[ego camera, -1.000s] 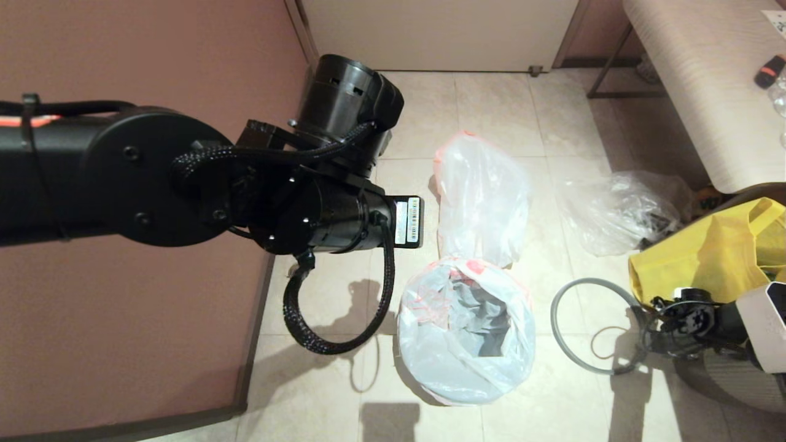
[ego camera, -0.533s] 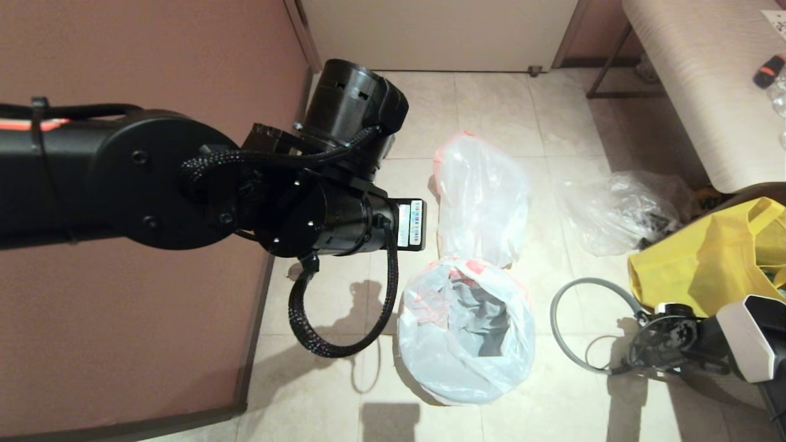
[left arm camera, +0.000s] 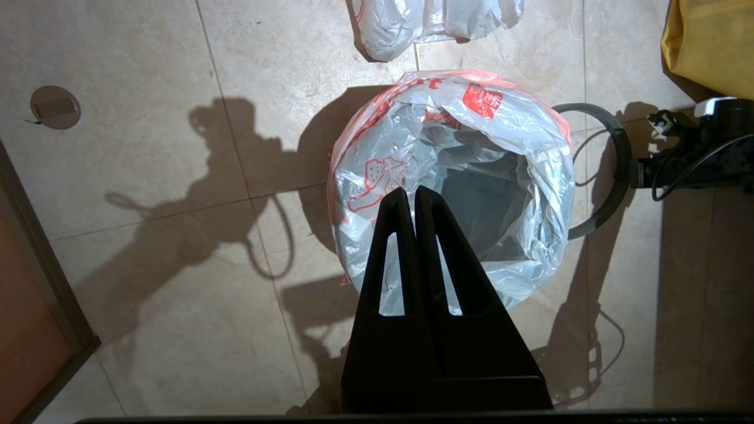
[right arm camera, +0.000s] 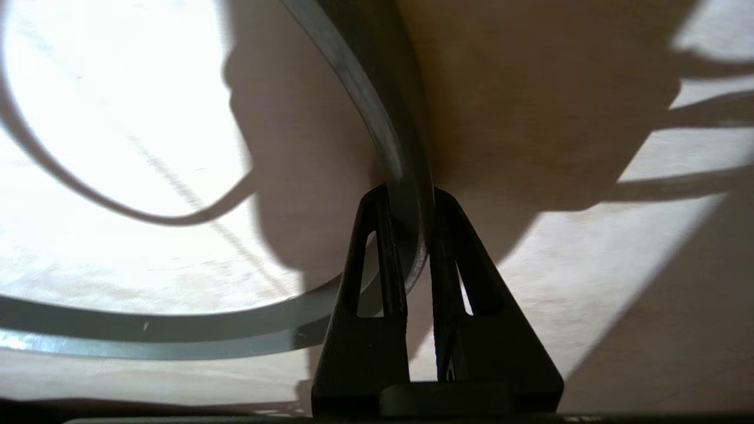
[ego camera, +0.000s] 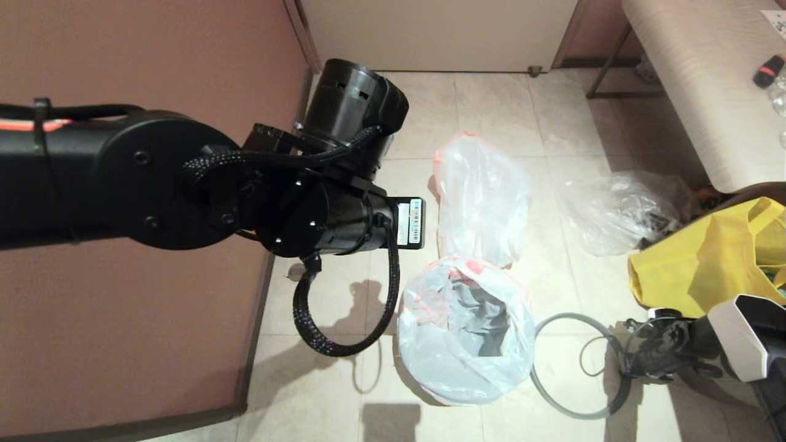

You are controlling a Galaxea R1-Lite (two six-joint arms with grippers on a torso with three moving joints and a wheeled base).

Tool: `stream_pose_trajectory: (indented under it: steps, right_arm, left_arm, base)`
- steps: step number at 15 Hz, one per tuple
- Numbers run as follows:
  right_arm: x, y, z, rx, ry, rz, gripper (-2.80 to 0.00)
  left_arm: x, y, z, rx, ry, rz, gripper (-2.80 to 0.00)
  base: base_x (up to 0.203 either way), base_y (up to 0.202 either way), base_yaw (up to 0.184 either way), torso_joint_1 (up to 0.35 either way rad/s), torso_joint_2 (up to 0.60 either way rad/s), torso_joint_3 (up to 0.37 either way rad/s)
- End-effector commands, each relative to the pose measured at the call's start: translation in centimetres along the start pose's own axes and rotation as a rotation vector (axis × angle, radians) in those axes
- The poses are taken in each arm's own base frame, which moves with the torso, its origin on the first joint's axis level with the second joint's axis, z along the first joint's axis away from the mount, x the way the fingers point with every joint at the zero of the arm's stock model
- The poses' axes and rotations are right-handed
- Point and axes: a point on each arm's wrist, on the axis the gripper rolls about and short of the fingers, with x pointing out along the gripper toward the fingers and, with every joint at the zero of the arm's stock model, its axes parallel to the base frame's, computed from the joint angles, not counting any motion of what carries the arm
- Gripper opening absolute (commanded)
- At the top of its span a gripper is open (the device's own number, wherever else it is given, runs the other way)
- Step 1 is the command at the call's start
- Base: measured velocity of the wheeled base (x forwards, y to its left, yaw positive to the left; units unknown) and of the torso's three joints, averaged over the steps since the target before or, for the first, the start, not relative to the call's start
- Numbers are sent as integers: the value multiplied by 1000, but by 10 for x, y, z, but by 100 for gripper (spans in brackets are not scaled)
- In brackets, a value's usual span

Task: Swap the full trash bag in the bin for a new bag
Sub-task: Place the trash can ring on the trash can

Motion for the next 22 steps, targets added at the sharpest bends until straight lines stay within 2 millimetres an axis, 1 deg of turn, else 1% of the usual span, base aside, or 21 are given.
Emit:
stream_pose_trajectory:
  steps: [1,4,5,6,7,8,10,11,13,14,16,18,21,22]
  right_arm:
    - [-33,2,19,-3,-51,-9,-280]
    - [-107,11,48,78,-163,-60,-280]
    - [-131,15,52,108,-213,-94,-280]
    - [-149,21,52,120,-262,-128,-280]
    - [-165,31,51,119,-322,-163,-280]
    - [-181,50,51,102,-390,-183,-280]
    - [-213,101,57,43,-507,-189,-280]
    - [-226,116,59,28,-549,-189,-280]
    - [-258,134,64,17,-632,-193,-280]
    - [-277,139,67,24,-687,-207,-280]
    - [-313,147,75,67,-855,-261,-280]
    - [-345,161,71,73,-953,-242,-280]
    - [-394,193,53,47,-1030,-148,-280]
    - [-408,202,46,33,-1035,-121,-280]
  left_arm:
    - [1,-1,-1,2,6,3,-280]
    - [1,-2,-2,4,7,2,-280]
    - [0,-2,-2,5,5,-1,-280]
    - [-3,-3,-2,5,2,-5,-280]
    - [-4,-3,-2,4,-1,-7,-280]
    - [-5,-3,-1,4,-2,-8,-280]
    - [-12,-1,1,-3,-16,-13,-280]
    - [-15,1,3,-7,-23,-14,-280]
    - [-20,3,5,-13,-33,-18,-280]
    - [-21,3,5,-14,-36,-19,-280]
    - [-23,4,6,-16,-40,-21,-280]
    - [-23,3,6,-14,-38,-22,-280]
    - [-24,1,4,-10,-37,-28,-280]
    - [-26,2,5,-13,-40,-31,-280]
  base:
    - [0,0,0,0,0,0]
    - [0,0,0,0,0,0]
    - [0,0,0,0,0,0]
    - [0,0,0,0,0,0]
    - [0,0,0,0,0,0]
    - [0,0,0,0,0,0]
    - [0,0,0,0,0,0]
    - [0,0,0,0,0,0]
    - [0,0,0,0,0,0]
    - [0,0,0,0,0,0]
    - [0,0,0,0,0,0]
    - [0,0,0,0,0,0]
    - [0,0,0,0,0,0]
    - [0,0,0,0,0,0]
